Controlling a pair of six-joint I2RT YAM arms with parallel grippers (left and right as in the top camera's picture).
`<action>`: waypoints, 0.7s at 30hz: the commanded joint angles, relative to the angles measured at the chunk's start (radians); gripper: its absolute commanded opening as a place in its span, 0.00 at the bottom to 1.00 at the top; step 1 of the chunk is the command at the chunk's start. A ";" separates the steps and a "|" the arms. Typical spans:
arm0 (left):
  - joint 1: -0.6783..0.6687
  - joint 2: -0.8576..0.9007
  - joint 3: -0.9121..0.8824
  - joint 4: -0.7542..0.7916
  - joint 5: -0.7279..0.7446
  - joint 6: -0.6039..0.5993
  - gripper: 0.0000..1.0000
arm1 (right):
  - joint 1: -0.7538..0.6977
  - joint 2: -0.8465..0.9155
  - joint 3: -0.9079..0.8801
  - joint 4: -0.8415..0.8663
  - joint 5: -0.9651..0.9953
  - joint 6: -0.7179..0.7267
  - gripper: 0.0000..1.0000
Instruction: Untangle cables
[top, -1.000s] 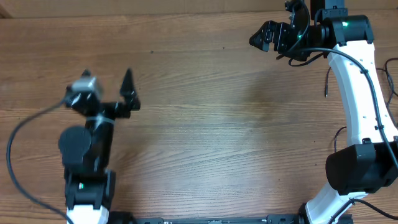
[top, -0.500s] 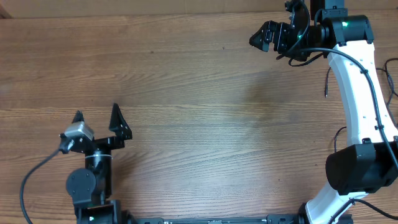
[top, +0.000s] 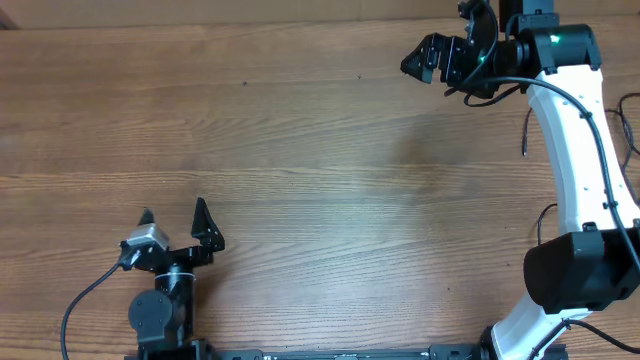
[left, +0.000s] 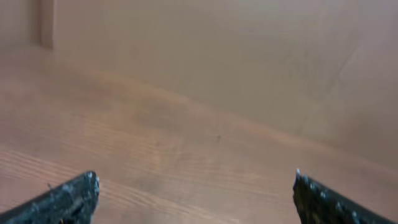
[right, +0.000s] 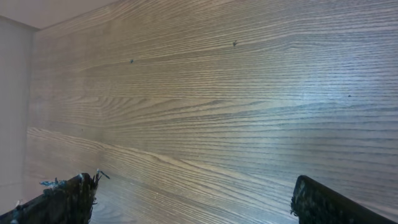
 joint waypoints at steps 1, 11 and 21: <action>-0.048 -0.065 -0.004 -0.111 -0.012 0.084 0.99 | -0.001 -0.019 0.001 0.002 -0.005 0.003 1.00; -0.105 -0.077 -0.004 -0.105 -0.004 0.275 1.00 | -0.001 -0.019 0.001 0.002 -0.005 0.003 1.00; -0.103 -0.077 -0.004 -0.102 -0.011 0.274 1.00 | -0.001 -0.019 0.001 0.002 -0.005 0.003 1.00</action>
